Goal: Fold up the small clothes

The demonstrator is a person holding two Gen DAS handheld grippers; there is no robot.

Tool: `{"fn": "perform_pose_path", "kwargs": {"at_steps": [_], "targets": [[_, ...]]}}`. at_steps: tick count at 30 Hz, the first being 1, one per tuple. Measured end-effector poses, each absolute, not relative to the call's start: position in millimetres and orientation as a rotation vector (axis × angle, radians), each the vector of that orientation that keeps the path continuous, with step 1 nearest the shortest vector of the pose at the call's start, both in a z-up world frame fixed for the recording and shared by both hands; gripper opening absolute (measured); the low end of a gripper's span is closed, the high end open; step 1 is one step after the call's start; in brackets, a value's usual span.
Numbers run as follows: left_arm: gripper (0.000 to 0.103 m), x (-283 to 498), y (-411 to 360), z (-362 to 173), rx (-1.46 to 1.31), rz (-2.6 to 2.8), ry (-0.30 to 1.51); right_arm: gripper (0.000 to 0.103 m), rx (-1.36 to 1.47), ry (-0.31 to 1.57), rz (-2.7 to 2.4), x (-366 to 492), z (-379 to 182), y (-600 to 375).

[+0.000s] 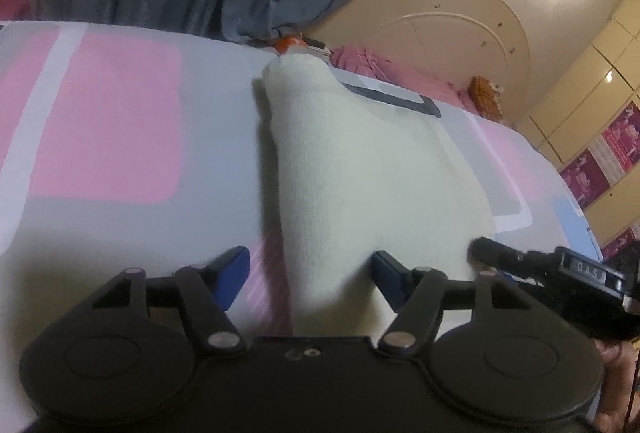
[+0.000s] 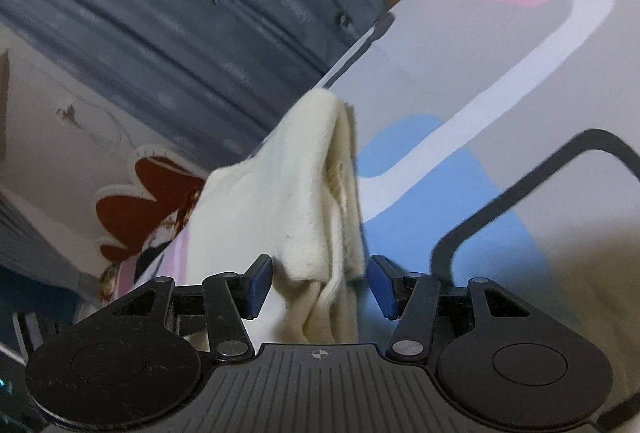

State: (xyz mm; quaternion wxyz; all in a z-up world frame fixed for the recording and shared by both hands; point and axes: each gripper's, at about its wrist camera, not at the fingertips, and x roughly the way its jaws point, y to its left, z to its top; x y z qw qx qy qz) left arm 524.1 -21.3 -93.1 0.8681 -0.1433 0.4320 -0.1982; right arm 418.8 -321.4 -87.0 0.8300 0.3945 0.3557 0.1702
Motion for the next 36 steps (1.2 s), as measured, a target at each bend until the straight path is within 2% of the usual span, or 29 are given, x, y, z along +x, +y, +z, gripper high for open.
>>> {"fn": "perform_pose_path", "kwargs": {"at_steps": [3,6,10,13,20,22,24,26,36], "targets": [[0.064,526.0,-29.8,-91.7,-0.258,-0.423,0.909,0.053,0.824,0.757,0.365,424.4,-88.0,-319.1],[0.057,531.2,-38.1,-91.8,-0.27,-0.451,0.92,0.053,0.792,0.76,0.364,423.8,-87.0,-316.2],[0.056,532.6,-43.1,-94.1,-0.292,-0.463,0.911,0.053,0.725,0.761,0.385,428.4,-85.6,-306.6],[0.052,530.0,-39.2,-94.3,-0.298,-0.471,0.9,0.048,0.695,0.766,0.399,426.3,-85.2,-308.7],[0.053,532.6,-50.5,-94.8,-0.257,-0.46,0.886,0.047,0.658,0.755,0.399,428.1,-85.7,-299.5],[0.037,530.0,-56.4,-91.1,-0.226,-0.461,0.856,0.045,0.573,0.745,0.37,426.4,-78.4,-285.8],[0.034,524.8,-64.6,-85.3,-0.163,-0.452,0.82,0.037,0.505,0.728,0.352,424.5,-73.3,-275.7],[0.033,521.8,-69.5,-82.5,-0.129,-0.44,0.804,0.033,0.423,0.702,0.33,420.3,-67.3,-263.7],[0.03,511.2,-70.2,-68.9,-0.104,-0.432,0.75,0.031,0.28,0.641,0.275,402.0,-60.5,-238.0]]}}
